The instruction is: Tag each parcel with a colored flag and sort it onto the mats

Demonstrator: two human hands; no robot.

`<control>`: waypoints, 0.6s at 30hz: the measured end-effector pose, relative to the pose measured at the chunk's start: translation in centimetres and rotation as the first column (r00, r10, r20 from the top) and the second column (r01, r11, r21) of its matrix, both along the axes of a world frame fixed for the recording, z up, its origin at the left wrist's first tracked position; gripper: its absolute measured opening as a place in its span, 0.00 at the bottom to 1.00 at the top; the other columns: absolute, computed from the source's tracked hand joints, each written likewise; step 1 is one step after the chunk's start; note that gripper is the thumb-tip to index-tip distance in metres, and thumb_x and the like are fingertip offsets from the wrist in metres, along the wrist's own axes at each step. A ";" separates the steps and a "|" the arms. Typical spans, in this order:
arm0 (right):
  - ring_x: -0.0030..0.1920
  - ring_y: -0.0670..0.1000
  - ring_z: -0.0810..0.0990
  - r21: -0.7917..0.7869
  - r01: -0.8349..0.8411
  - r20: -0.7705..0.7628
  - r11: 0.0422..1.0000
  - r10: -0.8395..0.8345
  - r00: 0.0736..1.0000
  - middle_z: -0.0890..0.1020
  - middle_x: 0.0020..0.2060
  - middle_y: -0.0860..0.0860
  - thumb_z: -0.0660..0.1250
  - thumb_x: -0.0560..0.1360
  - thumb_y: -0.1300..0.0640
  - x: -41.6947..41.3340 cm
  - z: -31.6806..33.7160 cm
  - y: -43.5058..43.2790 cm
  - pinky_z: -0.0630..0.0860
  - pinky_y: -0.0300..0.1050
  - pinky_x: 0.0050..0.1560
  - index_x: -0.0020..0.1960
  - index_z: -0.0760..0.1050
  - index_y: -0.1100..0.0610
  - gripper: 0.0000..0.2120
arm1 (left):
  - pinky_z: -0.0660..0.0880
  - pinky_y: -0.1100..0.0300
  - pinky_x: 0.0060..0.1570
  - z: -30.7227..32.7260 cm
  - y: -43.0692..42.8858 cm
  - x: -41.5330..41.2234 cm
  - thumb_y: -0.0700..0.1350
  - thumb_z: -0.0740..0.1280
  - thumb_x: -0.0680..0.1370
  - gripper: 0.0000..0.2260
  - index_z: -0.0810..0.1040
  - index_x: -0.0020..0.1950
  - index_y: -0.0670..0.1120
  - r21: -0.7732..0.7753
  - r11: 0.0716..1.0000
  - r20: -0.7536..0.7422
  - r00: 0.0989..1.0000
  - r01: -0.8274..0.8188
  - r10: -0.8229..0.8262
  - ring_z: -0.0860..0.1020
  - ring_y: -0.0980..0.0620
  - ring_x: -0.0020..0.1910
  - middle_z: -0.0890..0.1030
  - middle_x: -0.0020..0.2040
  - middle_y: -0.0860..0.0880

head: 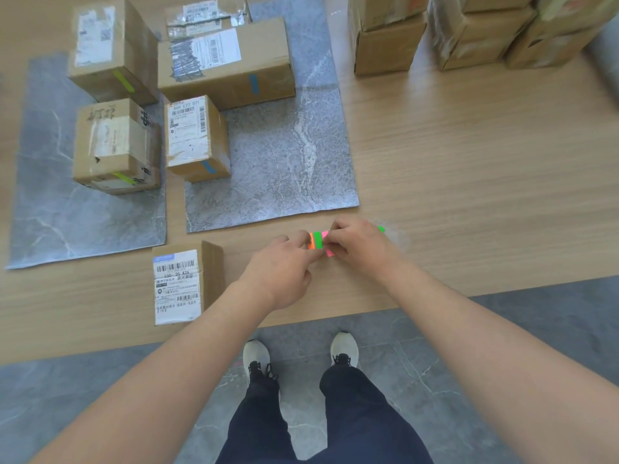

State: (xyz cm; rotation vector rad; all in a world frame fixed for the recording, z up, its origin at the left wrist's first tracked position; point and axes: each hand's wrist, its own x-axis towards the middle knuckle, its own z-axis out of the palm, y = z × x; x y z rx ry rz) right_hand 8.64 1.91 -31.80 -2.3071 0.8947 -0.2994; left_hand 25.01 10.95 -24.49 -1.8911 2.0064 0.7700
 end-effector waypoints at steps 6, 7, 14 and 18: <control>0.35 0.59 0.79 -0.007 -0.046 0.034 0.999 0.046 0.998 0.80 0.37 0.56 0.75 0.69 0.66 -0.2 0.0 0.0 0.77 0.50 0.33 0.41 0.83 0.61 0.02 | 0.72 0.54 0.45 -0.4 0.5 -0.4 0.48 0.60 0.79 0.26 0.62 0.76 0.62 -0.027 0.999 0.060 0.997 0.046 -0.044 0.70 0.46 0.58 0.63 0.72 0.51; 0.35 0.59 0.80 -0.003 -0.053 0.044 0.999 0.053 0.998 0.80 0.37 0.56 0.74 0.69 0.65 -0.3 0.0 -0.1 0.77 0.50 0.33 0.41 0.83 0.61 0.02 | 0.71 0.54 0.45 -0.5 0.5 -0.4 0.49 0.60 0.79 0.26 0.61 0.77 0.63 -0.028 0.999 0.065 0.997 0.047 -0.045 0.70 0.46 0.58 0.63 0.72 0.51; 0.44 0.52 0.81 0.138 0.089 0.048 0.986 -0.097 0.994 0.83 0.44 0.51 0.70 0.76 0.65 -0.5 0.3 -0.6 0.79 0.53 0.48 0.54 0.84 0.57 0.09 | 0.72 0.52 0.52 -0.1 0.3 -0.5 0.50 0.60 0.79 0.25 0.63 0.76 0.63 -0.021 0.999 0.057 0.998 0.038 -0.037 0.69 0.46 0.62 0.62 0.72 0.50; 0.41 0.48 0.80 0.247 0.273 0.029 0.930 -0.289 0.957 0.82 0.41 0.49 0.69 0.75 0.66 -0.1 0.8 -0.6 0.79 0.50 0.49 0.54 0.80 0.55 0.10 | 0.71 0.53 0.52 0.0 0.2 -0.6 0.51 0.60 0.79 0.24 0.63 0.76 0.63 -0.032 0.999 0.057 0.998 0.042 -0.040 0.69 0.45 0.62 0.63 0.72 0.50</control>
